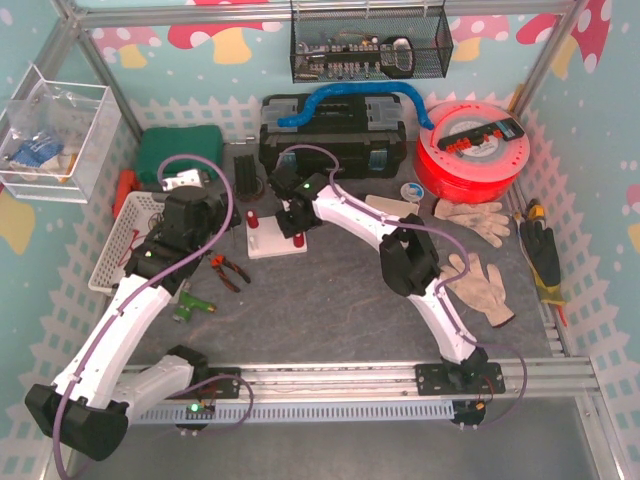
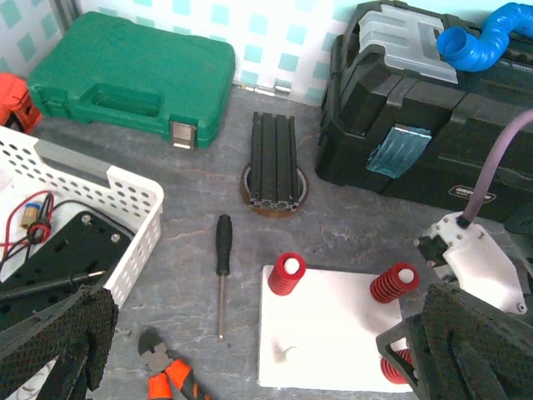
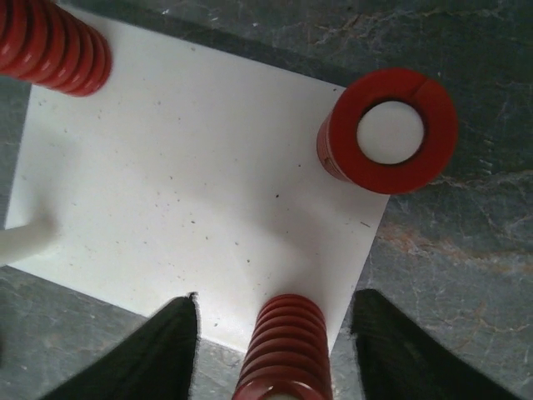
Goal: Install the large spring
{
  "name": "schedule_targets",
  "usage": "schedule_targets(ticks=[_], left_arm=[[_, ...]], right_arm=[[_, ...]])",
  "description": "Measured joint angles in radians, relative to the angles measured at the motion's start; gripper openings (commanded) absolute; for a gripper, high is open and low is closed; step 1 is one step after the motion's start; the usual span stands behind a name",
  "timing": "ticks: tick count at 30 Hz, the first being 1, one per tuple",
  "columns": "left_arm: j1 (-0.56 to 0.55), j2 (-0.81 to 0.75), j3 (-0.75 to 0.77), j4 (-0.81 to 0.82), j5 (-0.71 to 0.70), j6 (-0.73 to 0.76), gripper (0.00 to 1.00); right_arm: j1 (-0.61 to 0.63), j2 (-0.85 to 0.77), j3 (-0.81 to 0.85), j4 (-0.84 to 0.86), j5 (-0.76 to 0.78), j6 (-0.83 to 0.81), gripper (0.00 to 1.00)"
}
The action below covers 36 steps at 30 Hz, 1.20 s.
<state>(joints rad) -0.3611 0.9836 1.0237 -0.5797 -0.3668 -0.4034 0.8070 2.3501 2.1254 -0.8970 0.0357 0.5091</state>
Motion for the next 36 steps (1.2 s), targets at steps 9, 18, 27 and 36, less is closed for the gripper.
schedule_targets(ticks=[9,18,27,36], left_arm=[[0.0,0.0,0.0,0.006,0.023,0.004,0.99],[0.0,0.035,-0.024,0.072,0.164,0.011,0.96],[-0.009,0.125,-0.038,0.138,0.327,0.01,0.84],[-0.034,0.187,-0.038,0.159,0.383,0.01,0.81]], right_arm=[[-0.001,-0.055,0.016,-0.043,0.015,0.015,0.73],[-0.036,-0.385,-0.106,-0.077,0.112,0.075,0.74],[-0.273,-0.691,-0.599,-0.014,0.145,0.29,0.68],[-0.423,-0.886,-0.94,0.116,0.101,0.651,0.69]])
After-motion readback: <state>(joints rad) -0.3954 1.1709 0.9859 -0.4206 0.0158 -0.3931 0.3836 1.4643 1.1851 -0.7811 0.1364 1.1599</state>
